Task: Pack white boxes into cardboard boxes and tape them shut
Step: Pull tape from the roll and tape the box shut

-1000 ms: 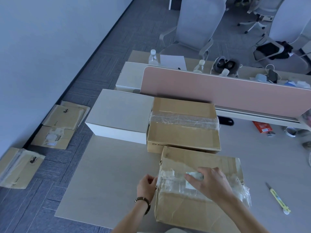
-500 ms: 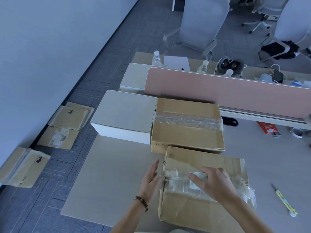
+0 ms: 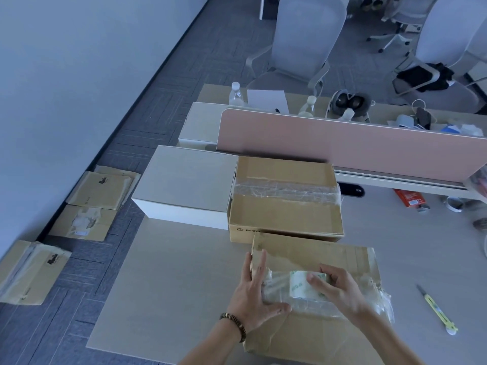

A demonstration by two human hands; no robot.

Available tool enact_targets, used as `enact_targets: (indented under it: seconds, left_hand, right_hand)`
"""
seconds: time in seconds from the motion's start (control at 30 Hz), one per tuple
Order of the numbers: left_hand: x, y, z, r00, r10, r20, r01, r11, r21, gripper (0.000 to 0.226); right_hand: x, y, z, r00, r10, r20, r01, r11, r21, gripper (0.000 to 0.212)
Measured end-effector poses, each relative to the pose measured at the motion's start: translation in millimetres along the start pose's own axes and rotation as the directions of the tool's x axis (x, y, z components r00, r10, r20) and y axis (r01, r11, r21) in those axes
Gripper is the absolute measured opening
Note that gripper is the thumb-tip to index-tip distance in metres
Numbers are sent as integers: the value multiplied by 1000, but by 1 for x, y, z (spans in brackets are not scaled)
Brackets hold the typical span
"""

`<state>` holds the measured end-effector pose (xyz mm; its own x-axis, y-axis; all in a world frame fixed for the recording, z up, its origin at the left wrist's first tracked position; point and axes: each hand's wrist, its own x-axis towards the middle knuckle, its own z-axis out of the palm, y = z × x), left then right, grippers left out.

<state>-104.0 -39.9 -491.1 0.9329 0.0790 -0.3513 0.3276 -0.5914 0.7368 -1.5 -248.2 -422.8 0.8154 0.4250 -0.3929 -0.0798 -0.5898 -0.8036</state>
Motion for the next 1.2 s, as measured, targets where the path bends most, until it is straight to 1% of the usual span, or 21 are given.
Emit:
enact_targets:
  seconds: [0.07, 0.17, 0.2, 0.27, 0.33, 0.4, 0.43, 0.5, 0.53, 0.6, 0.7, 0.77, 0.83, 0.87, 0.9, 0.93, 1.0, 1.03, 1.1, 1.17, 1.2]
  left_hand:
    - [1, -1, 1, 1000, 8, -2, -8, 1000, -6, 129]
    - [0, -3, 0, 1000, 6, -16, -6, 999, -31, 129]
    - [0, -3, 0, 1000, 5, -16, -6, 999, -43, 129]
    - [0, 0, 0, 1000, 8, -14, -9, 998, -63, 128]
    - [1, 3, 0, 1000, 6, -9, -6, 998, -63, 128]
    - [2, 4, -2, 1000, -3, -6, 3, 998, -60, 128]
    - [2, 4, -2, 1000, -4, -8, 3, 998, -57, 129]
    - [1, 3, -1, 1000, 1, -12, -1, 999, -38, 129]
    - [1, 3, -1, 1000, 6, -16, -6, 1000, -31, 130]
    - [3, 2, 0, 999, 10, -31, -11, 1000, -24, 131]
    - [4, 3, 1, 999, 6, -34, -7, 1000, -23, 131]
    - [5, 3, 3, 999, 11, -37, -12, 1000, -20, 130]
    - [6, 4, 4, 999, 16, -47, -17, 1000, -24, 130]
    - [6, 4, 4, 998, 18, -53, -19, 999, -33, 129]
    - [6, 4, 4, 998, 21, -58, -23, 999, -40, 129]
    - [5, 4, 4, 998, 24, -60, -27, 999, -42, 129]
    - [3, 3, 4, 998, 32, -62, -35, 999, -35, 128]
    - [2, 3, 4, 997, 38, -65, -39, 999, -23, 127]
    - [1, 4, 2, 996, 41, -76, -40, 999, 17, 127]
    - [-1, 5, 1, 996, 30, -87, -23, 997, 77, 126]
    - [-2, 6, 1, 996, 22, -90, -12, 994, 109, 126]
  right_hand:
    - [2, -2, 1, 1000, -8, 3, 8, 998, -69, 77]
    - [5, -10, -3, 1000, -20, 9, 21, 971, -239, 66]
    - [4, -10, -9, 1000, -18, -2, 16, 940, -340, 65]
    - [-2, -8, -22, 997, 5, -75, -46, 831, -555, 69]
    - [-6, -5, -31, 988, 3, -156, -103, 762, -639, 72]
    - [-7, -3, -32, 987, -28, -160, -76, 794, -603, 70]
    - [-7, -2, -34, 989, -38, -141, -40, 856, -516, 68]
    - [-11, 6, -42, 993, -34, -114, 2, 963, -268, 69]
    - [-15, 13, -46, 993, -8, -119, -13, 984, -175, 73]
    - [-20, 27, -48, 989, 35, -141, -49, 994, -97, 85]
    - [-20, 30, -46, 980, 48, -191, -76, 987, -143, 78]
    - [-18, 26, -51, 978, 6, -210, -74, 946, -317, 71]
    - [-19, 20, -56, 971, -70, -228, -67, 838, -542, 71]
    - [-21, 20, -57, 968, -105, -229, -51, 809, -585, 69]
    - [-22, 24, -59, 968, -126, -217, -25, 812, -584, 68]
    - [-25, 29, -61, 970, -126, -210, 0, 859, -513, 67]
    - [-30, 38, -64, 979, -40, -199, -8, 972, -236, 73]
    - [-31, 42, -65, 981, -12, -195, -17, 988, -151, 78]
    - [-30, 42, -66, 981, -14, -195, -20, 985, -172, 77]
    - [-29, 40, -68, 978, -12, -206, -47, 959, -279, 66]
    - [-31, 37, -71, 978, -30, -207, -46, 933, -357, 66]
